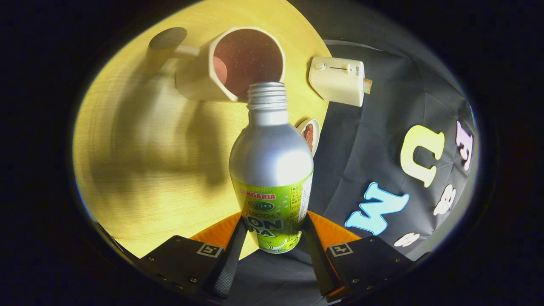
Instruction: Take the bottle from table, then pour the juice into the cup, finally place the bottle on the coaster
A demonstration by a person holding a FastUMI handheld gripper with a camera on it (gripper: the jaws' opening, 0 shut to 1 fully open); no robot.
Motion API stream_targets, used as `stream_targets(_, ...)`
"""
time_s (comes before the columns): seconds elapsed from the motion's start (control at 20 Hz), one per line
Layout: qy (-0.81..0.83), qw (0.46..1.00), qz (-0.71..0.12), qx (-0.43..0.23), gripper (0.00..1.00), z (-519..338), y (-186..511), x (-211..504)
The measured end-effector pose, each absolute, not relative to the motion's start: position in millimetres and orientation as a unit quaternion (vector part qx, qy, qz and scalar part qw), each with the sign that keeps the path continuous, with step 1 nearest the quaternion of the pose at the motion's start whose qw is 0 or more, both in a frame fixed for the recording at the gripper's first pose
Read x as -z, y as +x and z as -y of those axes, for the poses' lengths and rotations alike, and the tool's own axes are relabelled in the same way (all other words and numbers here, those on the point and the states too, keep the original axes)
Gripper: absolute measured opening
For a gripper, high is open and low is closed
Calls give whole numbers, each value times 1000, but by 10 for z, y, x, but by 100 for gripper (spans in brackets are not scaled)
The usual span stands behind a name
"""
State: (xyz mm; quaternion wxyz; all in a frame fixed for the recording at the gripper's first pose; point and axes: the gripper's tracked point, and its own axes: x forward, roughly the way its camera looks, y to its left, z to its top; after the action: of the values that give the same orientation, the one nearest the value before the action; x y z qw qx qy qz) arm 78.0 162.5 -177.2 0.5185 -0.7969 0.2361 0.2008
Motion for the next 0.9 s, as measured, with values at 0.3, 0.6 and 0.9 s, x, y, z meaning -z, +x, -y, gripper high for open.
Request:
stream_targets(0.3, -817, 490, -226, -203, 76, -1637, 825, 1703)
stream_targets(0.6, -823, 478, -228, -206, 76, -1651, 859, 1713)
stream_targets(0.9, -826, 473, -225, -208, 76, -1679, 843, 1708)
